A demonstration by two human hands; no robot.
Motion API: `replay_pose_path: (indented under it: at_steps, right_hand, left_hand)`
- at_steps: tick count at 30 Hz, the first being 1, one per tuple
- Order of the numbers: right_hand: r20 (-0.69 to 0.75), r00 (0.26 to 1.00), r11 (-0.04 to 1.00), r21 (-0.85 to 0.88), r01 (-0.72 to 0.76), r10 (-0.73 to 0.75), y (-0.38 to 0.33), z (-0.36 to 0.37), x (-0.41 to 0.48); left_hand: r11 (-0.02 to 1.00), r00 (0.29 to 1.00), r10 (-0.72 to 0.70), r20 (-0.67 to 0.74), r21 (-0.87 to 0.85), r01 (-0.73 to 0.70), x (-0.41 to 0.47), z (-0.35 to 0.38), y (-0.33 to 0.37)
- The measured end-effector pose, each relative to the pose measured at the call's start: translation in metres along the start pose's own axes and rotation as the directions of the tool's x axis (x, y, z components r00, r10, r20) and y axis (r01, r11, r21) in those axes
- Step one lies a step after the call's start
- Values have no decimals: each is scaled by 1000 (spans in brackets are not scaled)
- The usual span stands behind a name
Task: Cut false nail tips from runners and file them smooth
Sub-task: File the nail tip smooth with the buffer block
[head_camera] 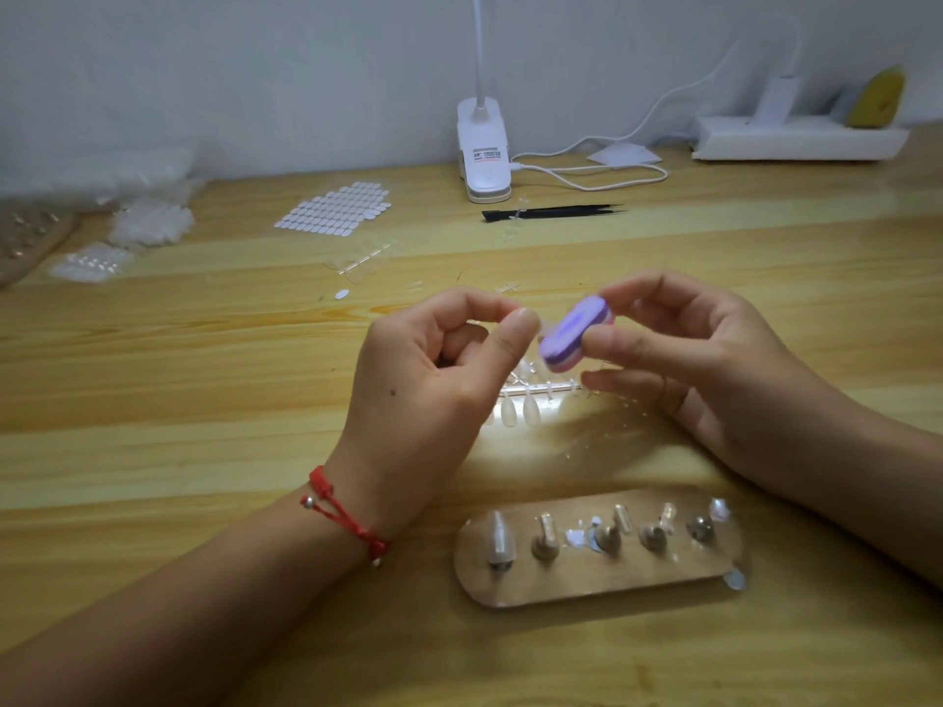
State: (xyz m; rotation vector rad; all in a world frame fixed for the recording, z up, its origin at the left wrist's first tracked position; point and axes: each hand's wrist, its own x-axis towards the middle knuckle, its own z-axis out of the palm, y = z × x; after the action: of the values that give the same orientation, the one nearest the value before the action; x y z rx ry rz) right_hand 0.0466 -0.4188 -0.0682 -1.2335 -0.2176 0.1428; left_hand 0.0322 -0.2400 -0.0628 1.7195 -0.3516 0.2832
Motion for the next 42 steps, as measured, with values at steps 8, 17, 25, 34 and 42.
replay_pose_path:
  at_steps: [8,17,25,34,42]
  right_hand:
    - [-50,999,999,48,-9,12,-3,-2,1]
    - [-66,998,999,30,13,-11,-5,-2,1]
    - [-91,995,996,70,51,-44,-8,-6,4]
    - [169,978,962,-220,159,-123,-2,7,-7]
    - [147,983,970,-197,140,-111,0,6,-6]
  left_hand:
    - [1000,1000,2,17,2,-2,0,0,0]
    - [1000,1000,16,11,17,-16,-1,0,0]
    - [998,997,19,71,57,-23,-2,0,-2]
    - [997,997,76,2,29,-76,-3,-2,1]
    - [996,997,72,29,42,-73,-4,0,0]
